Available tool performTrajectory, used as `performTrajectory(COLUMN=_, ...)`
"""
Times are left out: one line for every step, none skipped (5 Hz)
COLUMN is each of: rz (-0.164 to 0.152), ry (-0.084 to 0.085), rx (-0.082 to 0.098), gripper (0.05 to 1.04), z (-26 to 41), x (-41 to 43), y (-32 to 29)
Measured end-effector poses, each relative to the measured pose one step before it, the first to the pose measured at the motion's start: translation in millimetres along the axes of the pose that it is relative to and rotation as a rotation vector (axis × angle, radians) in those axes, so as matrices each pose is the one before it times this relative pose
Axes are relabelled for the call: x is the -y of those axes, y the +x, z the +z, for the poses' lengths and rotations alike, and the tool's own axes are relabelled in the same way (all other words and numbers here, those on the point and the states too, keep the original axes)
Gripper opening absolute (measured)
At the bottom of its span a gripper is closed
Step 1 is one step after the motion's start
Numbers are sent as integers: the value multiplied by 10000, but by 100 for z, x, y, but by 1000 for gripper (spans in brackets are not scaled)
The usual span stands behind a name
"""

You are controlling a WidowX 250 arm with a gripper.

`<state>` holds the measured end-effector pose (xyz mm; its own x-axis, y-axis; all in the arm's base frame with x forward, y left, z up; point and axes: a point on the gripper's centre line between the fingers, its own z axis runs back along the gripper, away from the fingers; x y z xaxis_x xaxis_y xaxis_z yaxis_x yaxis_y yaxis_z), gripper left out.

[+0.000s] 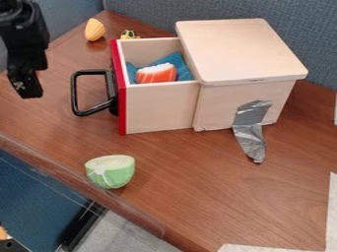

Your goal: Close the drawer

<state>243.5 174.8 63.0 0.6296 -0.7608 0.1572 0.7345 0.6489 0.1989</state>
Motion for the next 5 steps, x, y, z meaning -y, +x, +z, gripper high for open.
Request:
performTrajectory(rz=567, ry=496, rx=128, gripper=999, z=-747, x=55, y=43)
performTrajectory(rz=658, ry=122, rx=-215, gripper=999, z=-570, x=223, y=489)
performTrajectory(rz=394, ry=-340, rx=-233, gripper=999, z=-1035, x=786, y=1222)
performTrajectory(rz=330, ry=-431, rx=-131, gripper=999, z=-236, x=-326, y=1134)
performTrajectory(rz=234, ry=-368, rx=93, gripper=999, z=105, x=-853, y=877)
